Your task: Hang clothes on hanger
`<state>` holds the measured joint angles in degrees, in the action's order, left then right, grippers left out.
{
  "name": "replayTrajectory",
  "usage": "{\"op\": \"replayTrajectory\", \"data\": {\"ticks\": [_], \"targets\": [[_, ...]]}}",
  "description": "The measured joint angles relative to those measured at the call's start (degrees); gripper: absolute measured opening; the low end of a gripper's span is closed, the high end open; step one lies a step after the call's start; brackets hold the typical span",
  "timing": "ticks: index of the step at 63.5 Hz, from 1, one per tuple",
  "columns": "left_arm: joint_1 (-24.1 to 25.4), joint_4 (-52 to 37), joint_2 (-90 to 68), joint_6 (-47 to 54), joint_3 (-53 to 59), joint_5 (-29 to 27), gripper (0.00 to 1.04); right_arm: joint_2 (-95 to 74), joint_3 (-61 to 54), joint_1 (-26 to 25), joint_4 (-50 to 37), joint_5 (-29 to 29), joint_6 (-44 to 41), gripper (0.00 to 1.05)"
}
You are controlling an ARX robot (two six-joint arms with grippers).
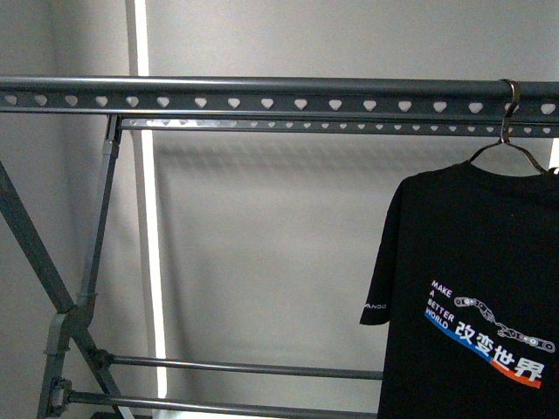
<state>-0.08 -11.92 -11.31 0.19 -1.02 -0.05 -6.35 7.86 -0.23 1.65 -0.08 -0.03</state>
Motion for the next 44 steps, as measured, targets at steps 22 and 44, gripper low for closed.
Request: {"op": "replayTrajectory", "data": {"ticks": [22,44], "targets": [[0.00,0.00,0.00,0.00,0.00,0.02,0.98,3.08,-4.04,0.00,-0.96,0.00,0.00,0.02],[0.00,0.02,0.00,0.00,0.00,0.02,0.98,6.08,-7.50,0.00,-1.42,0.02,0.00,0.02]]}}
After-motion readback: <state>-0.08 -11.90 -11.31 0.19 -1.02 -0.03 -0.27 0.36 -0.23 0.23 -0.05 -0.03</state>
